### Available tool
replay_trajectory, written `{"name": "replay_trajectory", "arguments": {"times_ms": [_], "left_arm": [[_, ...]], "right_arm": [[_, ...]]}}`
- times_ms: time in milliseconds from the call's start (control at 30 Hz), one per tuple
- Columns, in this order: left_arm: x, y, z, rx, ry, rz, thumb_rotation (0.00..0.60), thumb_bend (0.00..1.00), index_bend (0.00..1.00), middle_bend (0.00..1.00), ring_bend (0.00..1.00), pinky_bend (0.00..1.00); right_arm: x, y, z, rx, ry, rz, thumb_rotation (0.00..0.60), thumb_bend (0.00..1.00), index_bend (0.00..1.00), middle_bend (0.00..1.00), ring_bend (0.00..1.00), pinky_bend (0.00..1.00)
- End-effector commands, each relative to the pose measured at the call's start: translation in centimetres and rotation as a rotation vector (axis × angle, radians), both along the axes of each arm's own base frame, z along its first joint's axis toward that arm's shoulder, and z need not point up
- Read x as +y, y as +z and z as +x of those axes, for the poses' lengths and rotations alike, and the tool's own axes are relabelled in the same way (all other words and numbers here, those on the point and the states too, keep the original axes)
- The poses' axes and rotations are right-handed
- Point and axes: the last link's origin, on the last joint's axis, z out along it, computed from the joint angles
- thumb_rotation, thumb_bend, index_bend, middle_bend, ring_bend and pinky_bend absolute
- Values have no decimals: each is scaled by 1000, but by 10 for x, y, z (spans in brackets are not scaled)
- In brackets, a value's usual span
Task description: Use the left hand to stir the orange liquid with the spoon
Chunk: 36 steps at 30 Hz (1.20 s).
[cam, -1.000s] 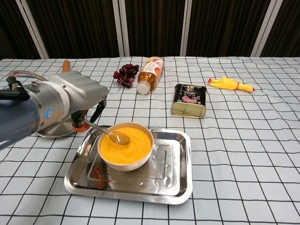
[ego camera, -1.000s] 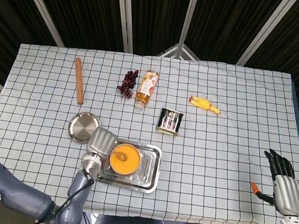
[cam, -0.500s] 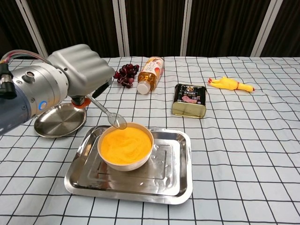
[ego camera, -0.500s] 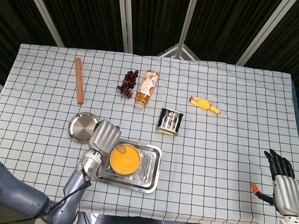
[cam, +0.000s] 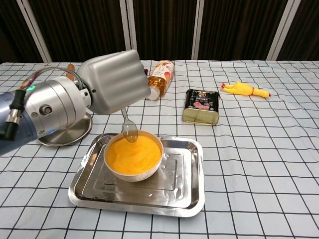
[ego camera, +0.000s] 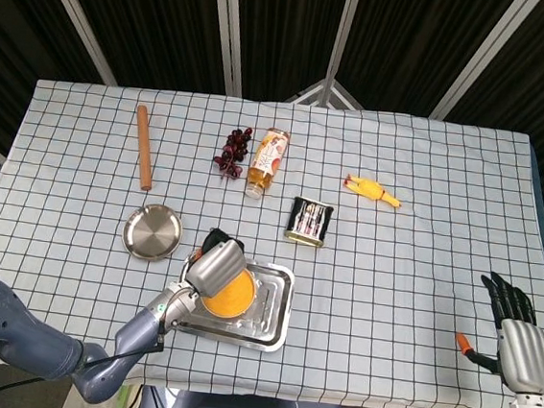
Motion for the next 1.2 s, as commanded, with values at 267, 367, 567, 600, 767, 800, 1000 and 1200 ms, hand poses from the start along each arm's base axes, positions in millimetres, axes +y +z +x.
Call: {"name": "replay_trajectory", "arguments": {"times_ms": [267,367,567,600,767,800,1000,1200], "left_arm": [[5,-6,-5,74,-113,-12,600,608,783,1000,1000,1000],[6,-6,-5,84,-120,-6,600,608,782,1000,1000,1000],[8,-4,-6,120,-155,2,600,607,783,1000,1000,1000],[8,-5,-6,125,-159,0,600,607,783,1000,1000,1000],[5,-10,-5,142,-182,-19,600,606,783,1000,1000,1000],[4,-12,-5,142,-186,-25,600,606,783,1000,1000,1000],[-3,-22,-2,138,-206,-53,600,605,783,1000,1000,1000],[-11,-25,5,92,-214,-100,600,605,783,1000,1000,1000]], "right_arm": [[0,0,1,-11,-3,4,600,339,0,0,0,0],[0,0,1,-11,-4,5,600,339,0,0,0,0],[0,0,0,-13,-4,4,600,339,0,0,0,0],[0,0,1,-14,-4,5,600,339,0,0,0,0],[0,0,1,-15,-6,7,600,339,0,0,0,0],[0,0,1,-16,-6,7,600,339,0,0,0,0],[0,1,0,-18,-6,4,600,339,0,0,0,0],[0,1,0,-21,-5,0,600,339,0,0,0,0]]}}
